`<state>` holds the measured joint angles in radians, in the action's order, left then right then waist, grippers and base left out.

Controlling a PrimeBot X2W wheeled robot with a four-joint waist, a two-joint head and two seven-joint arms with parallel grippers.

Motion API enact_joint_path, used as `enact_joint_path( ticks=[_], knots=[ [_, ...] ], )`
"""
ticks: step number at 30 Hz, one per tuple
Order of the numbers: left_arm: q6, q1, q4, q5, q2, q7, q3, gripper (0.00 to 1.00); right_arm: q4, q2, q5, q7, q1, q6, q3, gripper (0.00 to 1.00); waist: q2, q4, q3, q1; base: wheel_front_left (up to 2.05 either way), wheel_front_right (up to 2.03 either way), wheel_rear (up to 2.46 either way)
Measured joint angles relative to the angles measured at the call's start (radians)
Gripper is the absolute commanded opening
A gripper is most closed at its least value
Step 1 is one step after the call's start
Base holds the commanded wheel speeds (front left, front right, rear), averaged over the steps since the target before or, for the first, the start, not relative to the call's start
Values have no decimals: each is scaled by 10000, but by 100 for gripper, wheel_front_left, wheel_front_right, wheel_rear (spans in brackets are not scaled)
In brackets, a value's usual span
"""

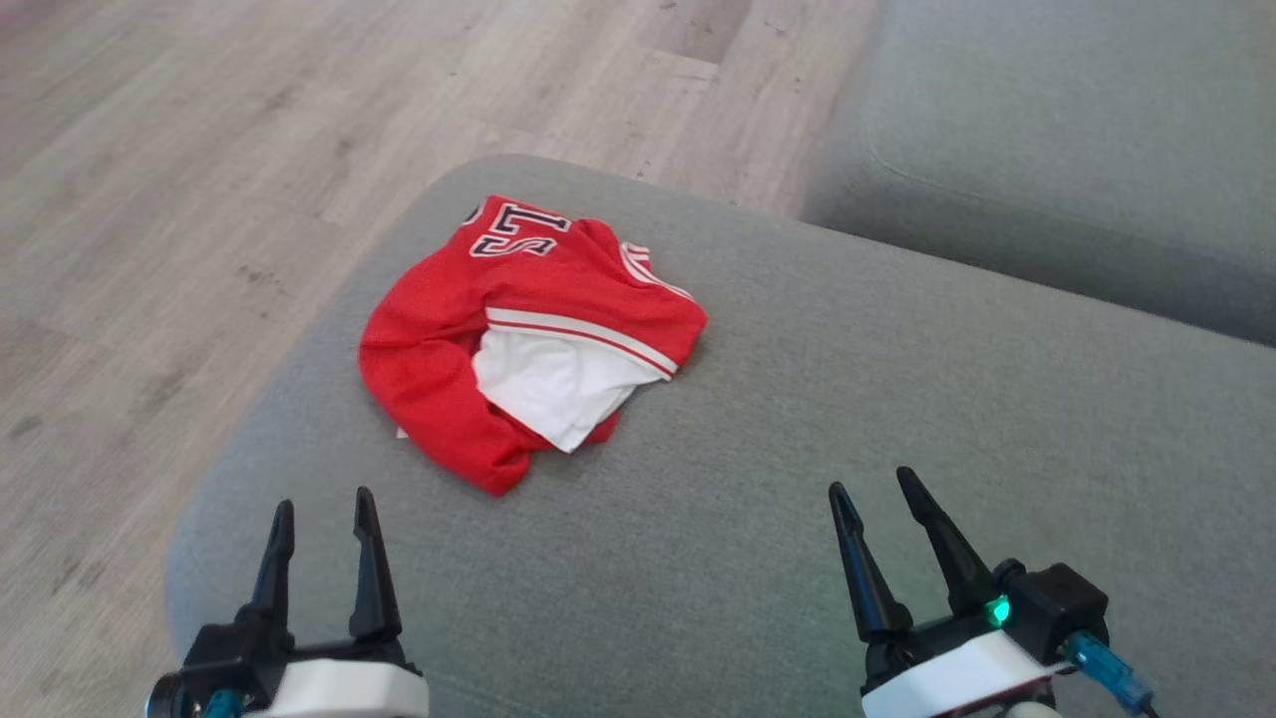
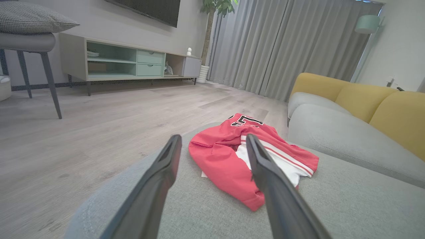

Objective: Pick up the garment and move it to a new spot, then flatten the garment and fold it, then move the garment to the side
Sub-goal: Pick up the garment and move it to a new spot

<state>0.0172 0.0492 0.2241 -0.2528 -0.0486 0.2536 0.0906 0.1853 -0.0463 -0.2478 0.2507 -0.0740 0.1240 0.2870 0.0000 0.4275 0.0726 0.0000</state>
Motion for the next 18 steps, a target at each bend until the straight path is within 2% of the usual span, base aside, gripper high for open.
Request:
enact_joint_path(
  ticks=[6, 11, 16, 18],
  knots=[
    [-274, -616, 443, -23, -10, -65, 477, 100, -67, 0, 201, 0, 53, 0, -44, 100, 0, -405, -513, 0, 0, 0, 0],
    [-629, -2606, 1572, 261, 10, -1281, 1622, 100, -165, -2, 362, 0, 449, 0, -236, 100, 0, -829, -1195, 3, 0, 0, 0],
    [-813, -4701, 2750, 383, 58, -2282, 2322, 100, -297, -4, 669, 2, 908, 0, -280, 100, 0, -1295, -1886, 3, 0, 0, 0],
    [-894, -5041, 2999, 380, 69, -2416, 2406, 100, -313, -6, 744, 2, 946, 0, -286, 100, 0, -1381, -2031, 3, 0, 0, 0]
  ],
)
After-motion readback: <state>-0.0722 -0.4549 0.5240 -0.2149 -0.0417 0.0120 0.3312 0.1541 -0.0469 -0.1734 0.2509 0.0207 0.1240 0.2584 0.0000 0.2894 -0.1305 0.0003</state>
